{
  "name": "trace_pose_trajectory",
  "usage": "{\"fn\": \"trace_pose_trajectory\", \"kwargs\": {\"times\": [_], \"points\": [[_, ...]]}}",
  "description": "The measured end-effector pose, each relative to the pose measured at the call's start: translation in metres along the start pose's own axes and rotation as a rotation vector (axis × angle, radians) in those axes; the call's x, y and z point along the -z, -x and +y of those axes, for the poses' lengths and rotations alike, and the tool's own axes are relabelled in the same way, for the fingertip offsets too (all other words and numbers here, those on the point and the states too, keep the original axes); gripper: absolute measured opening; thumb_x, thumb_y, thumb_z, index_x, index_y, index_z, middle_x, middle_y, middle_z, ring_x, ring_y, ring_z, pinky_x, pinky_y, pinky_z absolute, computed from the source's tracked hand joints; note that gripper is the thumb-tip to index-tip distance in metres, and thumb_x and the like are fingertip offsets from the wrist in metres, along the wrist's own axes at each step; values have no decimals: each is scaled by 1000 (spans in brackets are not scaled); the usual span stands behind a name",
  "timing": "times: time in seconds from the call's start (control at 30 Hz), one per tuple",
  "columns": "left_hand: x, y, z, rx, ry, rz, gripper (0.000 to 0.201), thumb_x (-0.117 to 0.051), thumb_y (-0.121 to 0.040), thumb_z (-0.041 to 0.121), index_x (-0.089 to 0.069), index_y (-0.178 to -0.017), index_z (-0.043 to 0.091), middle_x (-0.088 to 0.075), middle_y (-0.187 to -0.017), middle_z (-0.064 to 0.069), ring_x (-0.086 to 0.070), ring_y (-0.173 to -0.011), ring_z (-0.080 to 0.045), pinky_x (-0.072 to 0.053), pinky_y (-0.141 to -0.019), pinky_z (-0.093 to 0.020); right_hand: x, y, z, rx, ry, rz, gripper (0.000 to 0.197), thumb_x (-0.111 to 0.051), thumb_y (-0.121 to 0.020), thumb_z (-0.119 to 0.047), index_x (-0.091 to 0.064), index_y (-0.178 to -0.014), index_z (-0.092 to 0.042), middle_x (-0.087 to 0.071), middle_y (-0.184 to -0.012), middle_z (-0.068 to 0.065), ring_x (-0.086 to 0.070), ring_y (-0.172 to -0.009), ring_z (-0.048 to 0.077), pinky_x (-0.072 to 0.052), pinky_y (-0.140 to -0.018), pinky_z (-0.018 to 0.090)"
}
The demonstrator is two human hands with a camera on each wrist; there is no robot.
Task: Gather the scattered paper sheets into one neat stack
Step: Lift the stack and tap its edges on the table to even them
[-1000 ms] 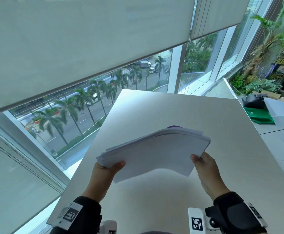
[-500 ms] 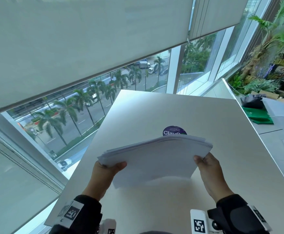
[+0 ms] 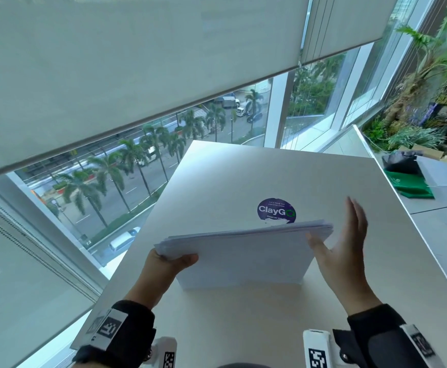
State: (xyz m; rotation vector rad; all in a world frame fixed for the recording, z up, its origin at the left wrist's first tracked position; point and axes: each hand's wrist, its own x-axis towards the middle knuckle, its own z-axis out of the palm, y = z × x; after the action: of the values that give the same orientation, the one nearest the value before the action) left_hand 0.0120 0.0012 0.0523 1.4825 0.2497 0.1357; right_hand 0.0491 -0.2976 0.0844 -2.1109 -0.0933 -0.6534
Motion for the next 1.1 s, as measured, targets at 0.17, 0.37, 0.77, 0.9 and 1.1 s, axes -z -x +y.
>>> {"fn": "trace_pose_trajectory", "kwargs": {"times": [0.17,0.37,0.77,0.9,1.1], "points": [[3,-2,-2,21,0,-19,34,-76,-51,9,-71,-84,14,-77,-74,6,-71,-70,-6,-56,-65,-15,7,-4,-24,420,427,-73,69,-45,-82,-44,-20,-143,-25,-22,-149,12,-19,-140,33,-17,-114,46],[2,-1,-2,15,26,-48,26,-77,-50,9,-78,-70,26,-76,-74,8,-71,-69,-4,-56,-66,-15,14,3,-29,459,591,-256,64,-17,-91,-61,-20,-148,-30,-20,-158,-4,-18,-146,18,-19,-109,56],[2,-1,-2,15,54,-59,24,-76,-51,7,-79,-68,24,-77,-74,4,-72,-69,-7,-56,-62,-16,12,14,-25,450,629,-323,85,-43,-77,-46,-6,-151,-26,-8,-159,-12,-16,-146,9,-16,-110,49],[0,-1,-1,9,63,-62,22,-74,-52,6,-78,-64,24,-76,-71,6,-71,-66,-5,-56,-61,-14,11,12,-22,409,684,-381,84,-48,-74,-45,-18,-148,-20,-40,-149,-2,-34,-139,16,-19,-105,48],[3,-4,-3,24,49,-49,28,-82,-40,17,-76,-68,18,-76,-72,5,-71,-67,-6,-57,-65,-18,-8,12,-51,536,696,-491,95,-65,-60,-48,-30,-143,-16,-46,-143,-6,-56,-124,16,-37,-99,44]]}}
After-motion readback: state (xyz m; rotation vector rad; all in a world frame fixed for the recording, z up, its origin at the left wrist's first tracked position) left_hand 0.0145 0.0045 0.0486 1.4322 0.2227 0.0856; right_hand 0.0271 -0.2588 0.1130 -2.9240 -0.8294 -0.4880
